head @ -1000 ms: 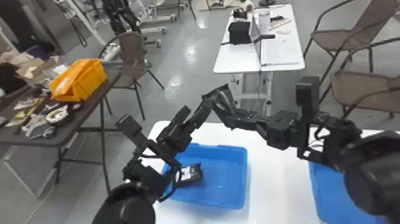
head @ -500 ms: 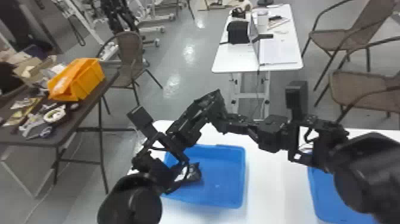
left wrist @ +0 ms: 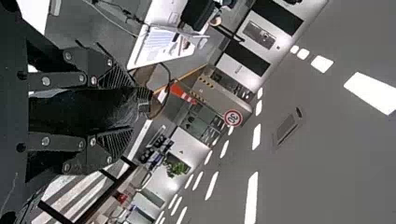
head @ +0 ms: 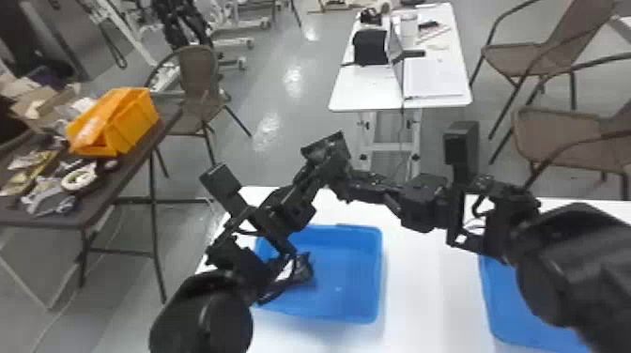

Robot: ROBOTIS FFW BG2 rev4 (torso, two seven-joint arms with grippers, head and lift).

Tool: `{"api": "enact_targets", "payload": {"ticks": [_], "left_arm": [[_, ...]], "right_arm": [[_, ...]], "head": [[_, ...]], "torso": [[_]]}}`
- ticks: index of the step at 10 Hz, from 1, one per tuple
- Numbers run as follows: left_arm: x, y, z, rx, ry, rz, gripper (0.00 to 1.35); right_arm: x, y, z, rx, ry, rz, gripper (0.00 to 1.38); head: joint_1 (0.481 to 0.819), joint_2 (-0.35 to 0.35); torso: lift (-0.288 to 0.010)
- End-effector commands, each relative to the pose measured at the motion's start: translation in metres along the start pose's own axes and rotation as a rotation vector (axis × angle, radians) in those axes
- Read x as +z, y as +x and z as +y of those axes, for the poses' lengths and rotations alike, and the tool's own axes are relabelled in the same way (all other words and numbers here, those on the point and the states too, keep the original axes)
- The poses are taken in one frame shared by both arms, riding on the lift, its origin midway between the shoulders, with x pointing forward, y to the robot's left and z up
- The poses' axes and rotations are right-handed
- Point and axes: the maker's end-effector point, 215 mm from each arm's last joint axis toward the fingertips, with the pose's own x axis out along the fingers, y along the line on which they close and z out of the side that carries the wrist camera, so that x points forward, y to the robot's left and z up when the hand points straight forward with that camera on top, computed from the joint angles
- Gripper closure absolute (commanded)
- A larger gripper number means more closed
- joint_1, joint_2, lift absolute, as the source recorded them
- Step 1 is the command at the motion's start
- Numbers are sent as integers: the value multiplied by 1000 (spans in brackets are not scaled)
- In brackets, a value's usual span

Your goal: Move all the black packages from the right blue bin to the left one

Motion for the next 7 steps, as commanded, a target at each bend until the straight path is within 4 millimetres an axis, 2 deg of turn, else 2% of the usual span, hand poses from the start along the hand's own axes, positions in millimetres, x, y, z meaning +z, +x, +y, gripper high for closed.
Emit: {"api": "enact_targets", "payload": {"ticks": [1, 2, 3, 4, 5, 6, 7], "left_arm": [[6, 0, -2, -3, 0, -29, 1211], [8, -1, -2, -2, -2, -37, 1211], [9, -1, -2, 1, -3, -44, 1211], [10, -2, -2, 2, -2, -53, 1211], [11, -2, -1, 4, -1, -55, 1211], [12, -1, -2, 1, 1, -56, 1211], [14, -2, -2, 3, 25, -54, 1211]], "right_arm": [[0, 3, -5, -9, -2, -9, 1273], [2, 3, -8, -18, -2, -22, 1273], [1, 3, -12, -23, 12, -39, 1099], [4, -1, -18, -34, 22, -76, 430], [12, -12, -28, -58, 19, -116, -2], [26, -30, -38, -98, -2, -155, 62], [42, -53, -51, -167, -73, -173, 219]], "head": [[678, 253], [673, 252], [670, 252], [669, 252], [667, 249], [663, 242], [656, 228]], "torso": [[0], [0], [0], [0], [0], [0], [0]]}}
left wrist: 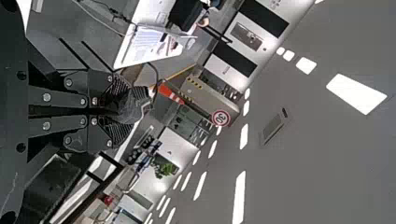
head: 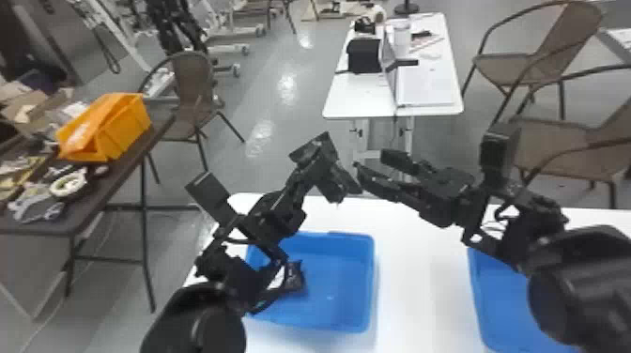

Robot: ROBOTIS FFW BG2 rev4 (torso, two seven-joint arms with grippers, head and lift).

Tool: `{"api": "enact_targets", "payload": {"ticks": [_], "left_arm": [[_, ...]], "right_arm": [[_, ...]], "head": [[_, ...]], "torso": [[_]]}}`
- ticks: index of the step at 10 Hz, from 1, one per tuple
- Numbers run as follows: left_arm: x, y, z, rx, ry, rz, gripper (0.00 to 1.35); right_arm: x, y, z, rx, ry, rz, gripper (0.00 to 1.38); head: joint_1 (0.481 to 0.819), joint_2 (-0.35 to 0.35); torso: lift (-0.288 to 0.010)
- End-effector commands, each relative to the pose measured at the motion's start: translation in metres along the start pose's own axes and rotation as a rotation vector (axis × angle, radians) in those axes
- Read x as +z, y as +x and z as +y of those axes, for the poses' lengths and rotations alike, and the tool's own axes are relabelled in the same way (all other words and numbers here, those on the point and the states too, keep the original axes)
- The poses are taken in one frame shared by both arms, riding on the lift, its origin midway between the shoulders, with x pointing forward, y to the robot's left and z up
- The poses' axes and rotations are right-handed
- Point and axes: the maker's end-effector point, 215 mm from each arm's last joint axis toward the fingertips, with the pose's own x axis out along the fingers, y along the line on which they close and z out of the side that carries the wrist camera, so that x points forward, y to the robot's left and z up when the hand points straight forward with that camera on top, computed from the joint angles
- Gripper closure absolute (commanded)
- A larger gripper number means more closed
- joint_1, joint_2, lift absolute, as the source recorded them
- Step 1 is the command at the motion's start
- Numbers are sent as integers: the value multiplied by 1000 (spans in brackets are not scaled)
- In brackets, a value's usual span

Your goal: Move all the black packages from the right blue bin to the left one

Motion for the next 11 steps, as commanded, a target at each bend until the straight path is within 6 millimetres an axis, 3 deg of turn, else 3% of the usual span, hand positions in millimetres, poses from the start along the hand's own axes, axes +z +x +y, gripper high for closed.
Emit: {"api": "enact_targets", "payload": {"ticks": [1, 3, 5, 6, 9, 10, 11], "left_arm": [[2, -2, 7, 19, 59, 6, 1211], [-6, -14, 34, 90, 220, 54, 1211], [-30, -31, 59, 160, 413, 157, 1211], [-38, -37, 69, 179, 519, 202, 1211], [-73, -48, 90, 182, 727, 312, 1211], [-93, -51, 97, 166, 729, 341, 1211], [-96, -52, 96, 155, 728, 321, 1085]], "right_arm": [[18, -34, -27, -121, -87, -15, 323], [-3, -75, -55, -250, -47, 3, 377], [-26, -102, -68, -309, -35, 42, 381], [-35, -109, -71, -323, -24, 52, 381], [-38, -108, -74, -320, 1, 46, 429], [-38, -107, -73, -318, 3, 46, 470], [-39, -107, -73, -312, 2, 49, 490]], "head": [[645, 204], [639, 162], [677, 137], [695, 130], [695, 126], [695, 128], [695, 126]], "torso": [[0], [0], [0], [0], [0], [0], [0]]}}
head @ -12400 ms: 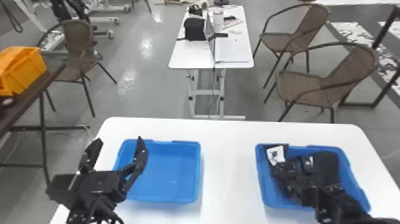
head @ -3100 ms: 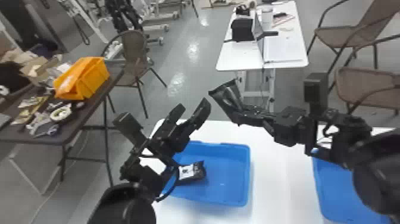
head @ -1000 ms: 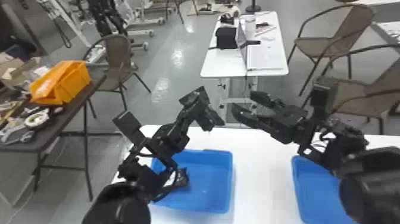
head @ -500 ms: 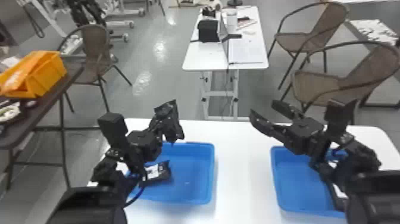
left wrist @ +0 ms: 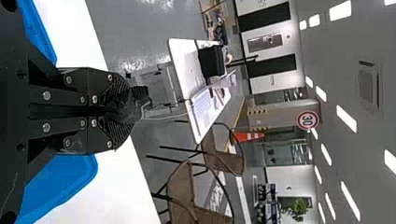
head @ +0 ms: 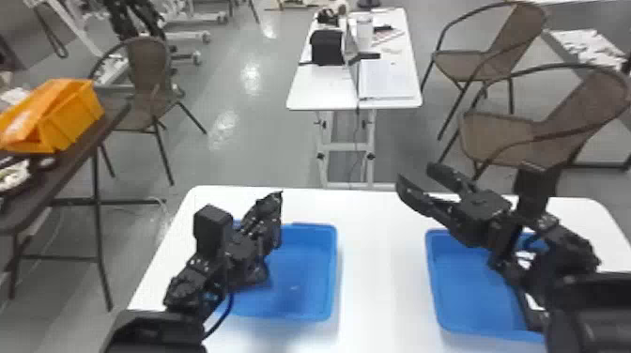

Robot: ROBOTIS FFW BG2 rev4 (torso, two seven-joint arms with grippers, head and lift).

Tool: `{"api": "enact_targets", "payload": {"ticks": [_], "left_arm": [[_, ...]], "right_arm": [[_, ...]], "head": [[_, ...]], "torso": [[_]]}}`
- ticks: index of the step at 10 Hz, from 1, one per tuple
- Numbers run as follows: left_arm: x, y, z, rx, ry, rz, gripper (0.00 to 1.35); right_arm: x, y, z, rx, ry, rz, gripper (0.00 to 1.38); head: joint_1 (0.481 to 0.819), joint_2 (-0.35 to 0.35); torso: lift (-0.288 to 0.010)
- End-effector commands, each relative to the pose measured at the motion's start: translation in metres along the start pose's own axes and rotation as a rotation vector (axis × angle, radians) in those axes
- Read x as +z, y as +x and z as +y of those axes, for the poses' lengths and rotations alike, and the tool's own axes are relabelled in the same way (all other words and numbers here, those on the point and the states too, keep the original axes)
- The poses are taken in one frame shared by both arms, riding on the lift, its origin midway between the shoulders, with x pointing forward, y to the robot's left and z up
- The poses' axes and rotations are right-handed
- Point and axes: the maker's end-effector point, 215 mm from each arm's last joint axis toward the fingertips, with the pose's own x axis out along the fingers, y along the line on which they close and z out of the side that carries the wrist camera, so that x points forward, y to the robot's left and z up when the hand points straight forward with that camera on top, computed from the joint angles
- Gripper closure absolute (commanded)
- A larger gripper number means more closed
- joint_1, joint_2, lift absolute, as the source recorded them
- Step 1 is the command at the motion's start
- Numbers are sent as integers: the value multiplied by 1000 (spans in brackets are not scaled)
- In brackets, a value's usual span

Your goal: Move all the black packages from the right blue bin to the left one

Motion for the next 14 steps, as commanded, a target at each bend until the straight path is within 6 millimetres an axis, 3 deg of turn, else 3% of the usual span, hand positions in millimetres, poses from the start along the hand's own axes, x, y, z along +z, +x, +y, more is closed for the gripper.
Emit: {"api": "enact_targets", "payload": {"ticks": [1, 2, 3, 4, 5, 7, 9, 11, 12, 14], "left_arm": [[0, -3, 5, 12, 8, -22, 510], [8, -7, 11, 24, 16, -50, 19], [14, -10, 15, 30, 4, -75, 27], [33, -13, 17, 34, -16, -116, 108], [54, -20, 22, 44, -23, -159, 85], [102, -38, 36, 82, -66, -270, 81], [130, -57, 54, 134, -105, -355, 81], [129, -66, 63, 168, -127, -357, 81], [129, -65, 61, 164, -130, -354, 68], [129, -66, 61, 164, -128, -351, 36]], "right_arm": [[0, 0, -1, 2, -6, 2, 490], [0, -1, -1, 0, -16, 6, 487], [-1, -2, -2, -4, -26, 11, 483], [-1, -3, -3, -10, -32, 12, 483], [-1, -7, -10, -28, -57, 22, 483], [-19, -32, -53, -155, -102, 87, 461], [-49, -79, -114, -317, -113, 169, 452], [-89, -136, -162, -456, -86, 265, 414], [-110, -162, -178, -525, -66, 309, 377], [-145, -193, -196, -598, -12, 361, 279]], "head": [[695, 124], [695, 125], [695, 128], [695, 135], [695, 134], [695, 119], [695, 79], [695, 15], [695, -3], [695, -78]], "torso": [[0], [0], [0], [0], [0], [0], [0], [0], [0], [0]]}}
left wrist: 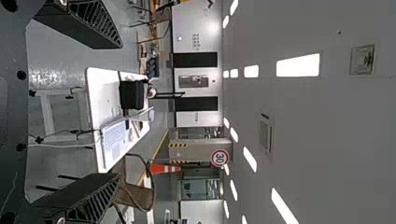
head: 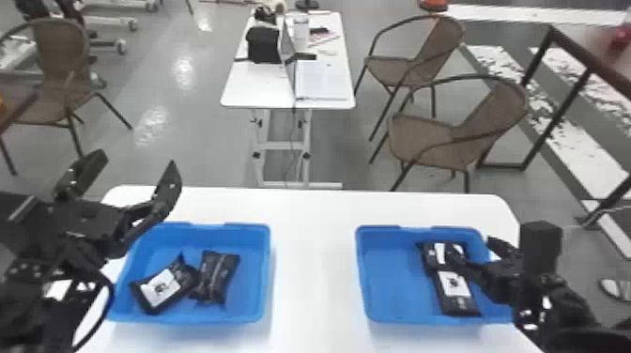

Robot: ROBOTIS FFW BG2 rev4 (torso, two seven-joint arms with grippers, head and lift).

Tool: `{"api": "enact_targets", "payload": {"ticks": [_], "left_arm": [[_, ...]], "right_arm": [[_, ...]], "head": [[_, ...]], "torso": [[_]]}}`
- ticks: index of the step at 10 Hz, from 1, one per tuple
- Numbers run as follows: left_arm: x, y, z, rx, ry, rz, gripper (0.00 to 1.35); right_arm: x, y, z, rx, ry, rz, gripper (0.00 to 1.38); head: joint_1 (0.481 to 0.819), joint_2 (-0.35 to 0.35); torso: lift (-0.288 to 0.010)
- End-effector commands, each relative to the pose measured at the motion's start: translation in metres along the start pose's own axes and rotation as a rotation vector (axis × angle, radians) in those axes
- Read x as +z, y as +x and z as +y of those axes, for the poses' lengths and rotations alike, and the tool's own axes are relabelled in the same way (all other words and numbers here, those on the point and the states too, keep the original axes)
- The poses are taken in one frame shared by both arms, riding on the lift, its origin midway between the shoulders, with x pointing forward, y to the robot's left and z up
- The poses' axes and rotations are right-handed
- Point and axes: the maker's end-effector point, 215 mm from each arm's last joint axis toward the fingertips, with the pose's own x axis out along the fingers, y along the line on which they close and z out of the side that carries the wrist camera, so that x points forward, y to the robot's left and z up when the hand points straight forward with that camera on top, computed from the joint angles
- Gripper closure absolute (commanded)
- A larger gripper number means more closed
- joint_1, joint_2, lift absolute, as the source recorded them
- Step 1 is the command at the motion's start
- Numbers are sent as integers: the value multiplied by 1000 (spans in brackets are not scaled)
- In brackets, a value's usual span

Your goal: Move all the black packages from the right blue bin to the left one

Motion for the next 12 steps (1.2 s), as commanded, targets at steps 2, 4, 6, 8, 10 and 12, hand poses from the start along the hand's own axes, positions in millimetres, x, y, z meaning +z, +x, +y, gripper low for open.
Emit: {"api": "enact_targets", "payload": {"ticks": [2, 4, 6, 8, 10, 12], "left_arm": [[-2, -2, 1, 3, -3, 5, 36], [-4, -4, 2, 6, -5, 11, 36], [-4, -4, 4, 9, -5, 9, 36], [-4, -5, 4, 9, -15, 7, 36], [-4, -7, 6, 12, -19, 4, 36], [-4, -8, 6, 13, -20, 5, 36]], "right_arm": [[-57, 6, -12, -38, 83, 79, 200], [-78, 20, -9, -53, 156, 87, 176], [-73, 40, 0, -35, 184, 73, 174], [-72, 53, 5, -25, 190, 77, 174], [-74, 63, 2, -31, 195, 80, 174], [-70, 75, 5, -13, 203, 75, 167]], "head": [[695, -106], [695, -118], [695, -112], [695, -94], [695, -89], [695, -86]], "torso": [[0], [0], [0], [0], [0], [0]]}}
